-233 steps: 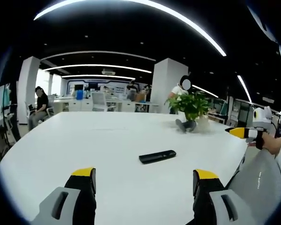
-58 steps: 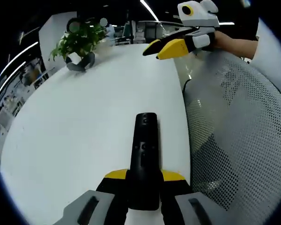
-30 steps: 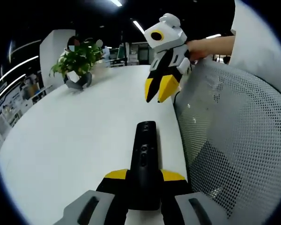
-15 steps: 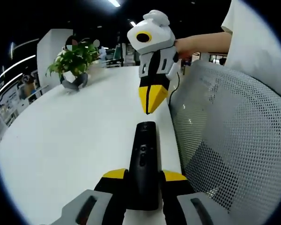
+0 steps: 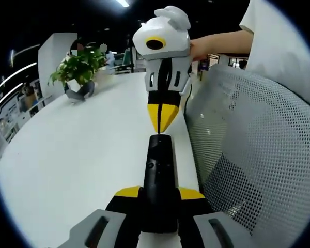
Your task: Press the specified remote control buttons in sequence, fully releasing each button before pressing the next.
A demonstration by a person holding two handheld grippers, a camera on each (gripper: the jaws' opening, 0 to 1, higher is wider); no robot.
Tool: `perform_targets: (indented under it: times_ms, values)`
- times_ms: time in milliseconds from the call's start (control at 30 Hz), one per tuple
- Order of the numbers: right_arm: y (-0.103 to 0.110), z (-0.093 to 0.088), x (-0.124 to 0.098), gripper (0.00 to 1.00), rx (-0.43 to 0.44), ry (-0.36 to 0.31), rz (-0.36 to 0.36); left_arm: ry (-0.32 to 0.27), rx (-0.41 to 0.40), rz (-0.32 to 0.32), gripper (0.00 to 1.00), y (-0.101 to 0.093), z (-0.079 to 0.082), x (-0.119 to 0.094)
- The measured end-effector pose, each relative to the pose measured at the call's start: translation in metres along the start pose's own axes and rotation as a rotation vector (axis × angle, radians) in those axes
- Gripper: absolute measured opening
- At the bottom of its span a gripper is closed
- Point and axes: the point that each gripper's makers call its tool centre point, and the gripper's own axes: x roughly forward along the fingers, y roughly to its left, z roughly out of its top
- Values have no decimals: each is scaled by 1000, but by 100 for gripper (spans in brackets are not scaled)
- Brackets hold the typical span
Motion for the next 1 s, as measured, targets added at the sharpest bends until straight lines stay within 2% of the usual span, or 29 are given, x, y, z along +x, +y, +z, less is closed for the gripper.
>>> perform_targets:
  times_ms: [200, 233, 267, 533, 633, 733, 867, 1000]
  values:
    - [2, -4, 6, 0, -65, 60, 10, -4, -2, -1, 25, 0, 1, 0]
    - [0, -2, 5, 0, -104, 61, 1, -5, -4, -1, 25, 1, 1, 1]
    - [1, -4, 4, 0, -97, 91, 7, -7, -4, 0, 25, 1, 1, 0]
    - [1, -7, 7, 0, -306, 230, 3, -10, -9, 0, 25, 1, 1, 0]
    - [0, -6, 8, 0, -282, 257, -15, -12, -10, 0, 25, 2, 1, 0]
    - [0, -7, 7, 0, -268, 245, -32, -15, -14, 2, 25, 1, 1, 0]
    - [-1, -5, 6, 0, -118, 138, -65, -18, -17, 5, 25, 2, 1, 0]
    - [-3, -4, 5, 0, -36, 64, -84, -20, -18, 6, 25, 2, 1, -1]
